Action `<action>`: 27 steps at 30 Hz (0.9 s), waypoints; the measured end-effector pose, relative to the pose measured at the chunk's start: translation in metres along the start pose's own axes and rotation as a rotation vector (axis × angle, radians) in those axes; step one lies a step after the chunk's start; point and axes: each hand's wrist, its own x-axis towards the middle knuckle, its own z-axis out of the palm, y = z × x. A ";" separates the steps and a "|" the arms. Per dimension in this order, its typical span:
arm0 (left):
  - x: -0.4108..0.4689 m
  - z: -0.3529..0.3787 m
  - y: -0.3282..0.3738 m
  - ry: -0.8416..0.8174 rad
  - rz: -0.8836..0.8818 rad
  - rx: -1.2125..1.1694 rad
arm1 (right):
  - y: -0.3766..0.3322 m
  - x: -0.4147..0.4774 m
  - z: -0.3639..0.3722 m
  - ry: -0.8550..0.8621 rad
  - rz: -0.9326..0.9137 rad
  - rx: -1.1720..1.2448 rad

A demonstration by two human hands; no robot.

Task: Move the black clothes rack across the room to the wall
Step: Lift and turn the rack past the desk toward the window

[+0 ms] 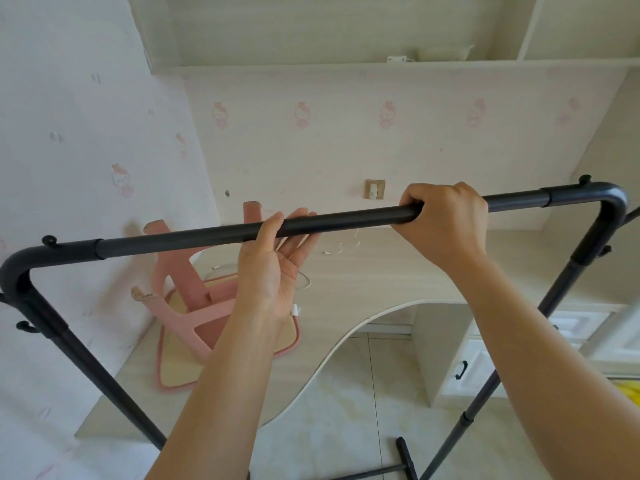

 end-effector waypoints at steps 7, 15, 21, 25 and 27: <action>-0.011 0.015 -0.024 -0.020 0.034 -0.049 | 0.027 -0.011 -0.022 -0.013 0.026 -0.004; -0.044 0.050 -0.047 -0.035 0.024 0.006 | 0.058 -0.024 -0.054 -0.005 0.049 -0.014; -0.060 0.071 -0.068 -0.057 -0.010 0.024 | 0.085 -0.038 -0.080 -0.001 0.095 -0.049; -0.073 0.086 -0.085 -0.092 -0.044 0.025 | 0.105 -0.050 -0.100 0.008 0.128 -0.089; -0.080 0.093 -0.094 -0.101 -0.058 0.033 | 0.115 -0.056 -0.110 0.018 0.144 -0.103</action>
